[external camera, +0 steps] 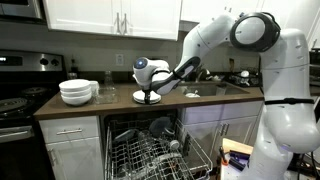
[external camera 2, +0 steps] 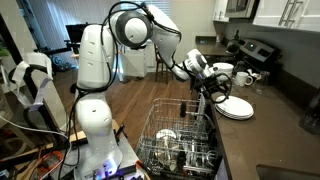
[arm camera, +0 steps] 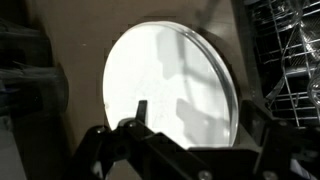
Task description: Take the plate from the dishwasher and stack it on the plates on the counter
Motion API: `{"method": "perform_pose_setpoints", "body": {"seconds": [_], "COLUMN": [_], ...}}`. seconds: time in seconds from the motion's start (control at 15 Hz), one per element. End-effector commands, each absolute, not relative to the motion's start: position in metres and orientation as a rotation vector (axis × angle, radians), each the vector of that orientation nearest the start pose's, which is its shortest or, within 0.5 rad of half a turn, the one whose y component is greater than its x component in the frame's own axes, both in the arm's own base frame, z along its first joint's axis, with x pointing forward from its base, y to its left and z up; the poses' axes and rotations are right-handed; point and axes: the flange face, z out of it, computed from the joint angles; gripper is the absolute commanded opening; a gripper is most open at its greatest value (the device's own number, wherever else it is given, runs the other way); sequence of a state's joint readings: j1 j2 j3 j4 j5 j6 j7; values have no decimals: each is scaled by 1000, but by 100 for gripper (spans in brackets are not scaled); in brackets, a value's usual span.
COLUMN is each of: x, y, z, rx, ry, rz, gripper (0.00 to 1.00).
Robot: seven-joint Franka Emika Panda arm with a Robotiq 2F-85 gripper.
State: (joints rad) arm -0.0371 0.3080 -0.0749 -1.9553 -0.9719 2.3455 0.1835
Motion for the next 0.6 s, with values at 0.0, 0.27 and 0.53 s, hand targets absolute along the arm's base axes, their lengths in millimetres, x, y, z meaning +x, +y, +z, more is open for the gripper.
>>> {"method": "perform_pose_setpoints", "body": {"seconds": [0.0,0.27,0.53], "x": [611,606,593], "y": [-76,-52,-14], "z": [344,360,387], "rx": [2432,2423,2433], "ry": [507,558,604], "rz": [124,155,242], "gripper": [89,95,100]}}
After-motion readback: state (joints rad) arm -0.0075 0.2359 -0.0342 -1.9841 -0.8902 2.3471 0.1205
